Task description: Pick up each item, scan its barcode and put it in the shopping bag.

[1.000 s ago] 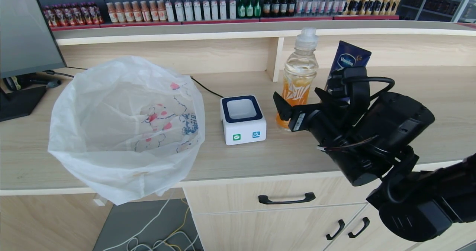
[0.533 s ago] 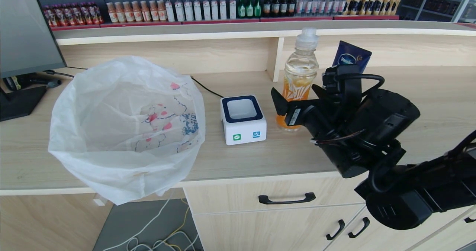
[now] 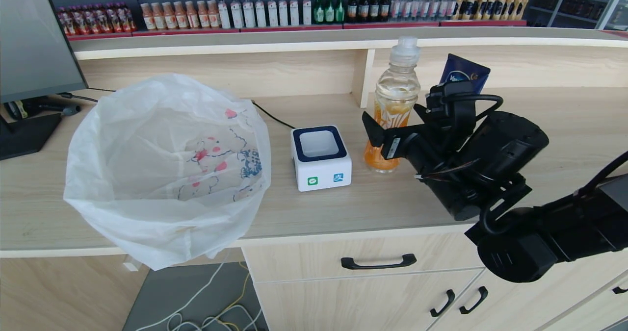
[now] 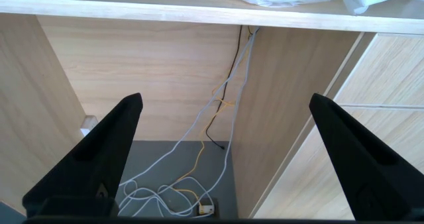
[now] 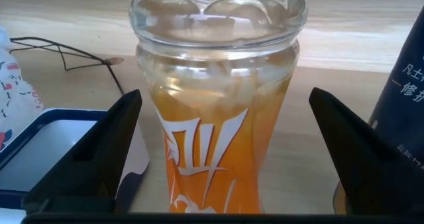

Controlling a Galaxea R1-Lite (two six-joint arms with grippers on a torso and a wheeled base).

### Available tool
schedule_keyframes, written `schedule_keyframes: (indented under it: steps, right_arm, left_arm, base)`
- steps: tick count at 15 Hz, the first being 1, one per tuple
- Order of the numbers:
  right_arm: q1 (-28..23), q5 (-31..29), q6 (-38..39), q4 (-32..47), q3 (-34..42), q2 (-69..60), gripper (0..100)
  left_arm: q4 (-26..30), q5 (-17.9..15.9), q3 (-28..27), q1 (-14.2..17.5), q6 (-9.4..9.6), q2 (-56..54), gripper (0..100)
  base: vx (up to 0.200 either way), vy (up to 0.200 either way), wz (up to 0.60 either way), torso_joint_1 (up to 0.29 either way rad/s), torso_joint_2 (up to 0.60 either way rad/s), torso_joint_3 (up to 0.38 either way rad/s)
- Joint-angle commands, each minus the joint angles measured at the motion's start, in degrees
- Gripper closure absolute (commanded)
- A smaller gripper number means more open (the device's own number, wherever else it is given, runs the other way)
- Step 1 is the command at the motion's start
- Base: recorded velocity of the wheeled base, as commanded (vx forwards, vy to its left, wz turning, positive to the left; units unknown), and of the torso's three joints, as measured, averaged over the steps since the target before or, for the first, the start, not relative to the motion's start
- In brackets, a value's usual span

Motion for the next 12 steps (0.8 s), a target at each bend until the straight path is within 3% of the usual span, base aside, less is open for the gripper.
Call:
schedule_keyframes:
  steps: [1,12]
  right_arm:
    - [-0.1,0.0,0.1,0.0,-1.8,1.2,0]
    - [-0.2,0.1,0.3,-0.9,-5.1,4.5,0]
  left_arm:
    - [0.0,0.0,0.0,0.0,-0.02,0.0,0]
    - [0.0,0.0,0.0,0.0,-0.02,0.0,0]
  base:
    - [0.0,0.0,0.0,0.0,0.0,0.0]
    - [0.0,0.0,0.0,0.0,0.0,0.0]
